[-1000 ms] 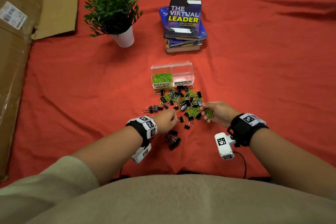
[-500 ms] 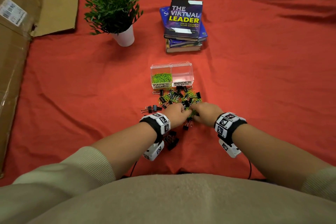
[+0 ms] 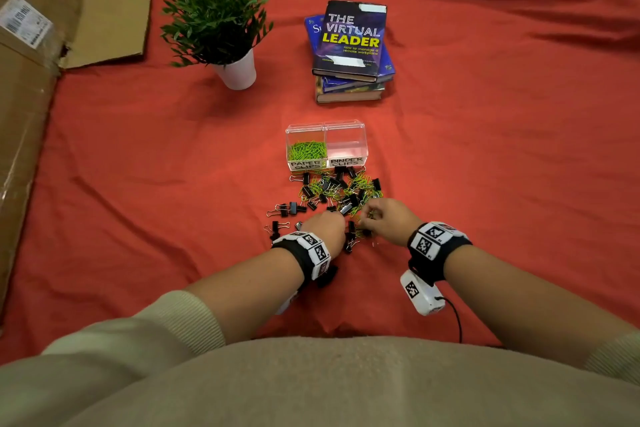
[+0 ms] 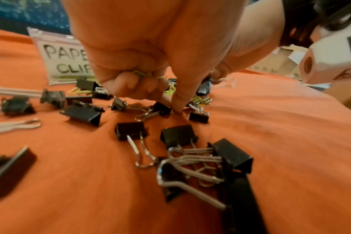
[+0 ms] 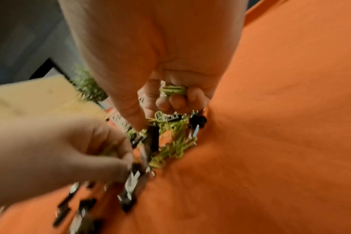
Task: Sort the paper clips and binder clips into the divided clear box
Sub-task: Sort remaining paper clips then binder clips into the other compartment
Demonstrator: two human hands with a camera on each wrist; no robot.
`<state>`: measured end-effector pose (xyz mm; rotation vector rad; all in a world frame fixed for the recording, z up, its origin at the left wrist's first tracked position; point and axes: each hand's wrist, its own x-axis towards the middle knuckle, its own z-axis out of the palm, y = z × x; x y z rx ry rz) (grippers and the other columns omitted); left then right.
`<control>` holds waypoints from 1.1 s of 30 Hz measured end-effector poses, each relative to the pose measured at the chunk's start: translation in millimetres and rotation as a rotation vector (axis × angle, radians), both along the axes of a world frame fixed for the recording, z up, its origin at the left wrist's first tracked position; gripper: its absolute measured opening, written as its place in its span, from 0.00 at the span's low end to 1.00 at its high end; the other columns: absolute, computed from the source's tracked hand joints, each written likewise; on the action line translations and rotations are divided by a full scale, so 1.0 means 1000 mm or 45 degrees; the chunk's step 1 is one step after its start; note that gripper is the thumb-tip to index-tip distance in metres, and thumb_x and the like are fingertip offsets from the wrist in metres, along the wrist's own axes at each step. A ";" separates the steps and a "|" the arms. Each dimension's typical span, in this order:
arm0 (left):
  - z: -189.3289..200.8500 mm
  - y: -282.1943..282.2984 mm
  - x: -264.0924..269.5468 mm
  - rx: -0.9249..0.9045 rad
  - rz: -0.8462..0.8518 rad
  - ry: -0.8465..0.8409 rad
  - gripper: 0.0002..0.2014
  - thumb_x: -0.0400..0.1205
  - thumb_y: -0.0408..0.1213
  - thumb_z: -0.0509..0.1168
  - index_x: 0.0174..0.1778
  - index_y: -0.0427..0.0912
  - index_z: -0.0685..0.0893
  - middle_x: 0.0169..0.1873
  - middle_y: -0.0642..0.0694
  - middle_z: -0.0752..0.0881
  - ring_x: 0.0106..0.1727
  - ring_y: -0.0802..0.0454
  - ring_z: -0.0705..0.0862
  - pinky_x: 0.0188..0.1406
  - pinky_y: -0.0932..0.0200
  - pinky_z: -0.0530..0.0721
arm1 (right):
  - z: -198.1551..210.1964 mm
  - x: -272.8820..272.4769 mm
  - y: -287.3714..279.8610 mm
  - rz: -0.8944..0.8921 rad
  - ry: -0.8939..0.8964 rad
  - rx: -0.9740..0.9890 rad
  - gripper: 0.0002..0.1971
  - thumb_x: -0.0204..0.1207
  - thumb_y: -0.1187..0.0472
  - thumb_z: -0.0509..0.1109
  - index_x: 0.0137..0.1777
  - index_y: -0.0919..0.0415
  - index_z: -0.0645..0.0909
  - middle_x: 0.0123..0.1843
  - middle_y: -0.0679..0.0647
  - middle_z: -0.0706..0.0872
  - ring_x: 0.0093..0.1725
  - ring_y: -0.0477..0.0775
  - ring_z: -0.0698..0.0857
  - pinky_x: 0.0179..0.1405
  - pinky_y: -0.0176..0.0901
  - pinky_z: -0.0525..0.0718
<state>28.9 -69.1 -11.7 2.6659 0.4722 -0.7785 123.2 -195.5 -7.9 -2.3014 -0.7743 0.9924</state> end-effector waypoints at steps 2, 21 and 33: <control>-0.001 0.002 -0.002 -0.075 0.079 -0.019 0.12 0.82 0.35 0.60 0.58 0.35 0.78 0.53 0.39 0.84 0.54 0.38 0.84 0.46 0.49 0.80 | 0.004 0.007 0.002 -0.136 0.156 0.056 0.05 0.73 0.59 0.73 0.38 0.60 0.84 0.26 0.47 0.78 0.25 0.46 0.72 0.27 0.40 0.71; 0.012 0.084 -0.028 -0.482 0.468 -0.217 0.07 0.84 0.33 0.54 0.50 0.40 0.78 0.49 0.37 0.85 0.46 0.45 0.80 0.43 0.56 0.73 | 0.053 0.054 0.178 0.215 -0.279 -0.135 0.06 0.77 0.63 0.64 0.40 0.62 0.78 0.37 0.59 0.81 0.38 0.56 0.79 0.33 0.43 0.77; 0.037 0.132 0.050 -0.148 0.147 -0.323 0.11 0.83 0.28 0.54 0.53 0.32 0.81 0.53 0.35 0.82 0.55 0.38 0.81 0.53 0.50 0.79 | 0.054 0.060 0.141 0.145 -0.325 0.109 0.09 0.75 0.68 0.65 0.49 0.60 0.85 0.45 0.56 0.88 0.45 0.55 0.85 0.47 0.44 0.83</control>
